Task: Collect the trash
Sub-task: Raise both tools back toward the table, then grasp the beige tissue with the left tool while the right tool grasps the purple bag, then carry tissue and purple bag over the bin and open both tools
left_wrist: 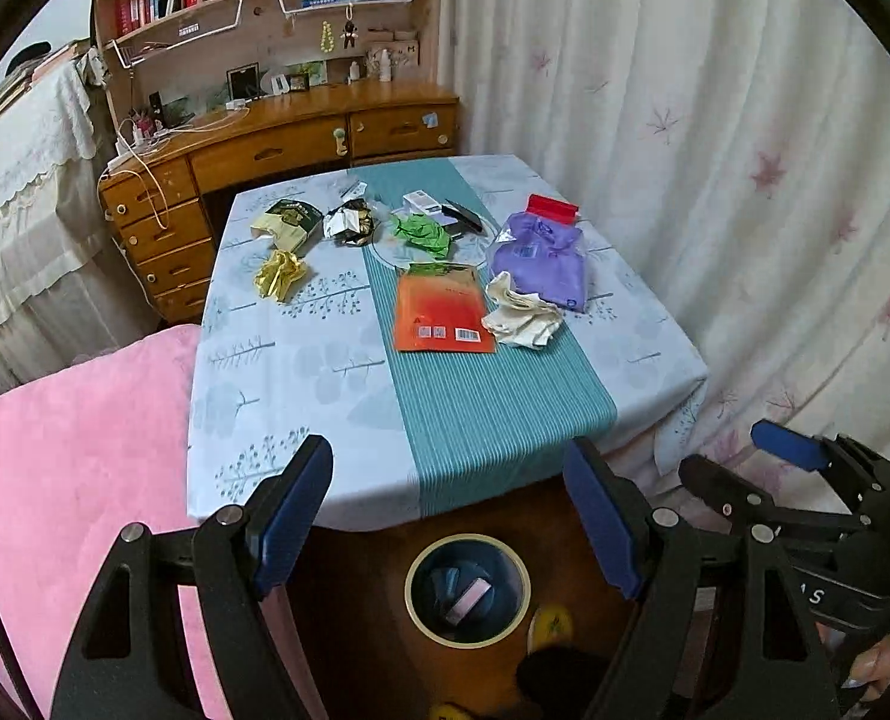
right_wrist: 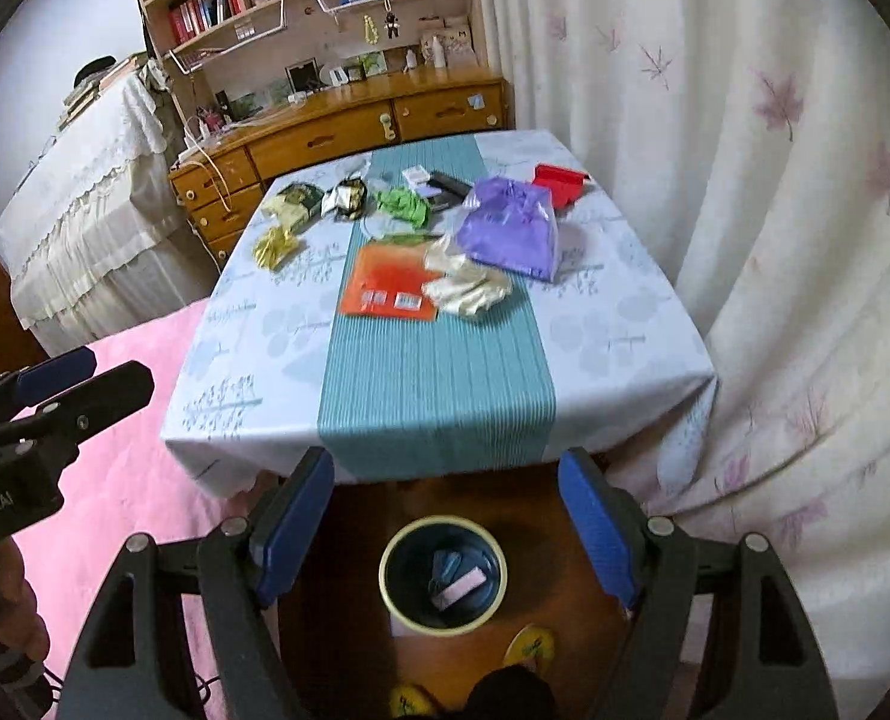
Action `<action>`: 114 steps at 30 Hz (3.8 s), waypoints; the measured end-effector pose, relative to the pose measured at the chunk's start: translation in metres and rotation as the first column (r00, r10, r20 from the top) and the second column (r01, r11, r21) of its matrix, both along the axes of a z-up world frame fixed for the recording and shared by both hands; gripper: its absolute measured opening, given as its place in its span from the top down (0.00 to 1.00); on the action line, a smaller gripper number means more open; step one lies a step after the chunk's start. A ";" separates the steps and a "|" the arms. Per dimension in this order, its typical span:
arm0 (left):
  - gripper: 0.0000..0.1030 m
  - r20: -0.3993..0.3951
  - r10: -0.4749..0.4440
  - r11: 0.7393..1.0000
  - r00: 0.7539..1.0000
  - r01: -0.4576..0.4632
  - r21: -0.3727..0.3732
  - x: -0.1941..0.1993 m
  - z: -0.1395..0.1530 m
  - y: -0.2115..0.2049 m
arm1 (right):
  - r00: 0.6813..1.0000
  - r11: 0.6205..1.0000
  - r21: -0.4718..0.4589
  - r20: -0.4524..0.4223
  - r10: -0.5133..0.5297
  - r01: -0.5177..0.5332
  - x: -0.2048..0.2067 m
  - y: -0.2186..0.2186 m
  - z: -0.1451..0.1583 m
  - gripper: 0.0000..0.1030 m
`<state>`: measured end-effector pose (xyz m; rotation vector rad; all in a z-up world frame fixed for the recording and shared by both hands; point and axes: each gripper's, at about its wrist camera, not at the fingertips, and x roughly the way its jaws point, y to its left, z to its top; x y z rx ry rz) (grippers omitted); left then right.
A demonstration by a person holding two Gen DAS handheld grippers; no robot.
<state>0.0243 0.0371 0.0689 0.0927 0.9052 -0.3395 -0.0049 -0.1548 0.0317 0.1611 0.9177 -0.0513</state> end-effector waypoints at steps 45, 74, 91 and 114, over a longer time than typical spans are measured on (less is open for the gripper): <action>0.25 -0.631 0.357 0.869 0.689 -0.492 -0.046 0.252 -0.223 -0.154 | 0.884 0.909 0.244 -0.250 0.395 -0.338 0.329 -0.153 -0.162 0.54; 0.69 -0.376 0.281 0.935 0.883 -0.339 -0.099 0.189 -0.127 -0.107 | 0.924 0.912 0.200 -0.066 0.377 -0.358 0.228 -0.114 -0.087 0.90; 0.69 -0.223 0.055 0.979 0.973 -0.096 -0.180 0.047 -0.084 0.024 | 0.988 0.977 0.154 -0.028 0.154 -0.148 0.034 0.008 -0.060 0.90; 0.68 -0.527 0.103 0.993 0.844 -0.120 0.003 -0.039 -0.321 0.007 | 0.876 0.979 0.203 -0.475 0.081 0.020 -0.042 0.028 -0.302 0.90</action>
